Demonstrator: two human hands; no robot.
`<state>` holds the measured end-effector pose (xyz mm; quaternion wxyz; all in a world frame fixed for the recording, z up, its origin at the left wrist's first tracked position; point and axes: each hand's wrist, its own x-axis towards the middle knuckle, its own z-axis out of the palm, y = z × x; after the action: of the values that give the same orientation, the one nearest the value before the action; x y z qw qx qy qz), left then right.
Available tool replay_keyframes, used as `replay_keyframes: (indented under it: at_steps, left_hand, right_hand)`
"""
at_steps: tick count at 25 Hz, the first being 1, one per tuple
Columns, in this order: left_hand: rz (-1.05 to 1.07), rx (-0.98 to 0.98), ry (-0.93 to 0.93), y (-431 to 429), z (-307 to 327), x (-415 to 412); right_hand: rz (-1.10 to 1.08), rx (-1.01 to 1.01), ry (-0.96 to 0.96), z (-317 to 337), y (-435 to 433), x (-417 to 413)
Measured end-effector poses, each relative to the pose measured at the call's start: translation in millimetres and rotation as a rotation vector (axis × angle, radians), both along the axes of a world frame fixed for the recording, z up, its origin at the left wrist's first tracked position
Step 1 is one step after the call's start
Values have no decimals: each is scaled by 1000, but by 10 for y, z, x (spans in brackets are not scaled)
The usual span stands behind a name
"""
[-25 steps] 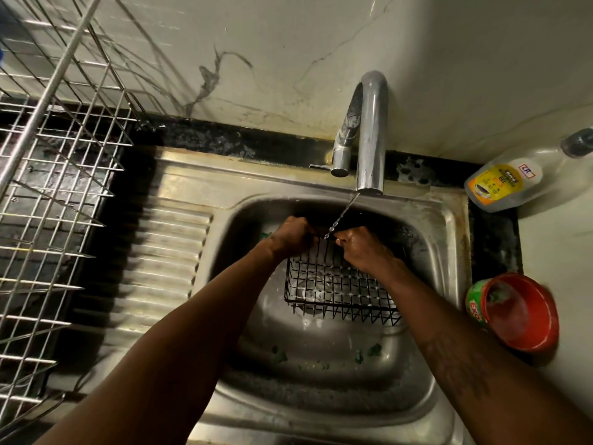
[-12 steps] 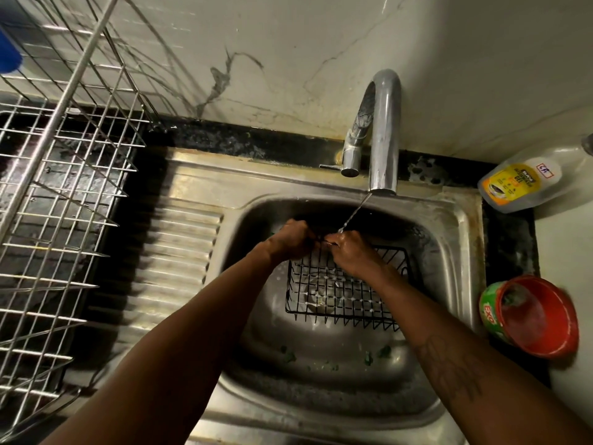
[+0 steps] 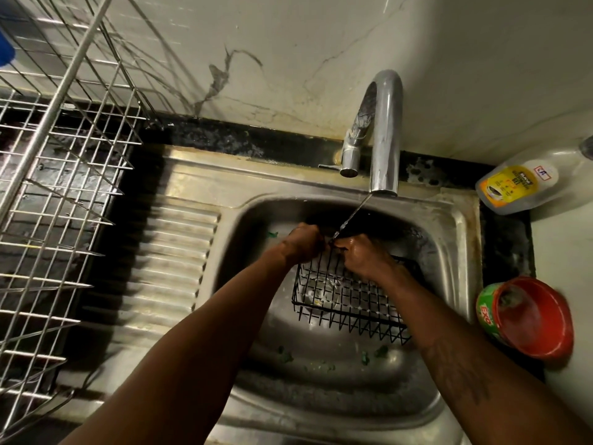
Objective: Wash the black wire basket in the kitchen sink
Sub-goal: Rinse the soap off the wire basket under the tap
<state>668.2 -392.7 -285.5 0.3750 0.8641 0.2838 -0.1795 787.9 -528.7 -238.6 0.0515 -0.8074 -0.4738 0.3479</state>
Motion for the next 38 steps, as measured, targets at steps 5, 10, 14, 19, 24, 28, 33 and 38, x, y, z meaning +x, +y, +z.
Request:
replay_keyframes:
  at_steps: [5,10,14,19,24,28,33,38]
  left_hand:
    - [30,69,-19,98,-45,-85]
    - [87,75,-66,41,-34,21]
    - [167,9,-12,-53,-21,142]
    - [78,-102,13,-79,-87,138]
    - [156,-92,1,-63,-158,36]
    - [150,-82,41,-39,-99,67]
    - [81,-25,53,-64,-87,102]
    - [33,52,-25,-65,-20,170]
  right_hand:
    - [-34,23,-53,31,2,-67]
    - [-16,-2,-172,135,-10,-98]
    - [-28,-70,-225,160,-69,-84]
    - [-19,-130,-233,132,-118,-57]
    - [73,-150,-310,212,-17,-136]
    - [18,-204,-281,212,-40,-199]
    - [-77,-144,-263,231,-70,-330]
    - [-109,-135,-272,265,-93,-365]
